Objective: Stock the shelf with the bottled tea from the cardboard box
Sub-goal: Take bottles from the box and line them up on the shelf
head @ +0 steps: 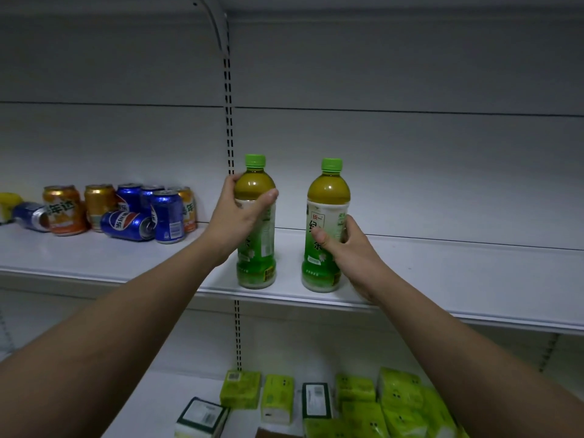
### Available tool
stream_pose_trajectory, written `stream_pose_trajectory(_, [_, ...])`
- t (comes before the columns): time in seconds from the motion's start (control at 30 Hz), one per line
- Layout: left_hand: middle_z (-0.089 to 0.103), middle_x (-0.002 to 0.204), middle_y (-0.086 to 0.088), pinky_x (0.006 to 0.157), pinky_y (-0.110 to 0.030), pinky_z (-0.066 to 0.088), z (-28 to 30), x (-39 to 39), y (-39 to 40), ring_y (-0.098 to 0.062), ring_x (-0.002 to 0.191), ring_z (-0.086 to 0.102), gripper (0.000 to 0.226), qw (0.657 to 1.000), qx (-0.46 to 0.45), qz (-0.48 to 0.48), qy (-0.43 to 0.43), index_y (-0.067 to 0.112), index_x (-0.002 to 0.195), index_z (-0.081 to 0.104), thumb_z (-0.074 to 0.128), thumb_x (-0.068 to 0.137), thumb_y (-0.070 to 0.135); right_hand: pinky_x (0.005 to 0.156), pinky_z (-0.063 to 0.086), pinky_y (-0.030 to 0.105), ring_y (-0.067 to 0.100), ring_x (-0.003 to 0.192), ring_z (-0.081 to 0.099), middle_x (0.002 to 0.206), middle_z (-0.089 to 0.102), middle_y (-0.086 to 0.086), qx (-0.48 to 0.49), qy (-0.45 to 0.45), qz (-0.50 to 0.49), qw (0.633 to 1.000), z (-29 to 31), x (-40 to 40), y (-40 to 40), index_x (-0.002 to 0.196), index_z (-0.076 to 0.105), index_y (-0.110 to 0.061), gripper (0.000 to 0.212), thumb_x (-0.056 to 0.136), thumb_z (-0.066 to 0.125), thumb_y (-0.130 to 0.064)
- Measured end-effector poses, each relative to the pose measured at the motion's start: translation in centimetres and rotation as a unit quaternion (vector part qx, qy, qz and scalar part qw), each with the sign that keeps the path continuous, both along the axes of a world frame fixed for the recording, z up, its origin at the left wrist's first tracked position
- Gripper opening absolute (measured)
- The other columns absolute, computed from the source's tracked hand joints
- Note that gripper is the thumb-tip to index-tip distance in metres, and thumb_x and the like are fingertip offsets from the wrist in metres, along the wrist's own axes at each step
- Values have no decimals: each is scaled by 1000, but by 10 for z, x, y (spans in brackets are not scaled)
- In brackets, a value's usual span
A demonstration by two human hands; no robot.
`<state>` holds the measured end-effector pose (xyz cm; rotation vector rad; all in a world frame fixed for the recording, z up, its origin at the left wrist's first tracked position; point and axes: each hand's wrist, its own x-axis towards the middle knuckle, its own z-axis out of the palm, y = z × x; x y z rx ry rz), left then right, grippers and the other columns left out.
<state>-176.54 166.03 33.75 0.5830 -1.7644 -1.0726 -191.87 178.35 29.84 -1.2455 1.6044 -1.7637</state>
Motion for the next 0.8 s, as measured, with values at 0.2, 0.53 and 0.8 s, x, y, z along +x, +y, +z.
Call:
stream_pose_trajectory(0.2, [49, 124, 3, 93, -33, 48, -34, 17, -4, -16, 114, 51, 86, 987, -2, -42, -157, 24, 135, 29, 83, 69, 22, 90, 47, 29, 12, 105, 53, 111, 51, -10, 62, 94, -69, 991, 1, 9, 14, 131, 41, -19, 59, 83, 73, -29])
stream_pose_trajectory(0.53, [50, 117, 6, 76, -20, 49, -51, 17, -26, -12, 95, 55, 84, 984, -10, 11, -176, 19, 138, 33, 83, 71, 25, 76, 51, 23, 13, 94, 57, 122, 62, 3, 100, 163, -142, 971, -8, 10, -1, 129, 43, -15, 61, 79, 77, -26])
stream_pose_trajectory(0.8, [56, 128, -3, 81, -22, 47, -60, -2, -77, -13, 98, 55, 71, 987, 30, 49, -151, 15, 135, 38, 78, 77, 23, 83, 47, 29, 22, 107, 61, 130, 60, 6, 109, 187, -134, 967, -11, -3, -74, 129, 42, -15, 55, 84, 71, -27])
